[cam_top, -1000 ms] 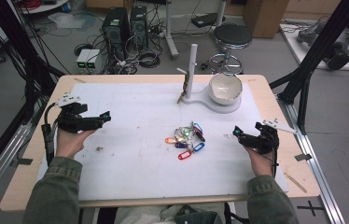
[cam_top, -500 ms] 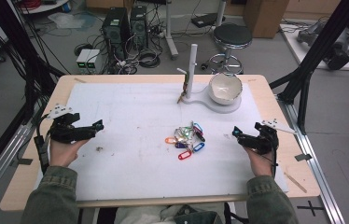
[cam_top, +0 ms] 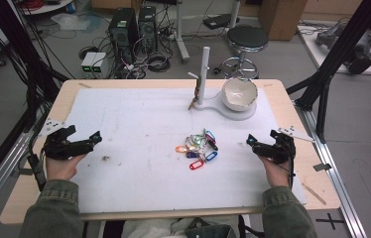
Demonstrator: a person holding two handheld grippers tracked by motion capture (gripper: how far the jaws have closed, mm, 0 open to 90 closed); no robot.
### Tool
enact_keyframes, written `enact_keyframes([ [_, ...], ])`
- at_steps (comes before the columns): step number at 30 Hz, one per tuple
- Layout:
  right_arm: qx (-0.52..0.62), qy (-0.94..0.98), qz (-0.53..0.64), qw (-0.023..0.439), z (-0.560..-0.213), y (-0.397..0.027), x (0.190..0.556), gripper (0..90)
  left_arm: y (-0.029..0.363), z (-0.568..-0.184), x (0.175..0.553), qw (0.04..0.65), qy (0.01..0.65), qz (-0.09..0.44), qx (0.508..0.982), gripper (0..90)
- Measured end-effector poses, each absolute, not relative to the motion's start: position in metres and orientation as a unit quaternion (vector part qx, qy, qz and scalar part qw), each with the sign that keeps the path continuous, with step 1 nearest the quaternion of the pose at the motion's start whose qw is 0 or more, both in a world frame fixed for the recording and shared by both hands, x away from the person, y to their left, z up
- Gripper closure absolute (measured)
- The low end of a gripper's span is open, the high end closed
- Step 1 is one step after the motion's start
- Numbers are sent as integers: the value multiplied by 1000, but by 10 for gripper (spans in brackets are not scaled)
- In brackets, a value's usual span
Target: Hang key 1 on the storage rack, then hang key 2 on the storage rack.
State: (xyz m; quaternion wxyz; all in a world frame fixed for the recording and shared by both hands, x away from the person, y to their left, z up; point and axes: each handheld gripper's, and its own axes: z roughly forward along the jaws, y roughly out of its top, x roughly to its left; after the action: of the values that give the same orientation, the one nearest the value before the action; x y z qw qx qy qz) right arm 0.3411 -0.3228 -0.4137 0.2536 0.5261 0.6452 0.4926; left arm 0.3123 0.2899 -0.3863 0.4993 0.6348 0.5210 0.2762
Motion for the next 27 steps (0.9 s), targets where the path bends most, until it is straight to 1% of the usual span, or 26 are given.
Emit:
enact_keyframes([
  [5, 527, 646, 494, 248, -414, -323, 342, 6, 296, -394, 305, 501, 536, 274, 622, 16],
  [10, 522, 658, 491, 231, -414, -319, 345, 6, 300, -396, 303, 497, 539, 279, 620, 16],
  [21, 460, 720, 476, 208, -406, -280, 351, 6, 310, -398, 297, 496, 546, 289, 610, 16],
  [27, 443, 737, 470, 201, -406, -269, 351, 6, 313, -399, 297, 498, 548, 288, 607, 16],
])
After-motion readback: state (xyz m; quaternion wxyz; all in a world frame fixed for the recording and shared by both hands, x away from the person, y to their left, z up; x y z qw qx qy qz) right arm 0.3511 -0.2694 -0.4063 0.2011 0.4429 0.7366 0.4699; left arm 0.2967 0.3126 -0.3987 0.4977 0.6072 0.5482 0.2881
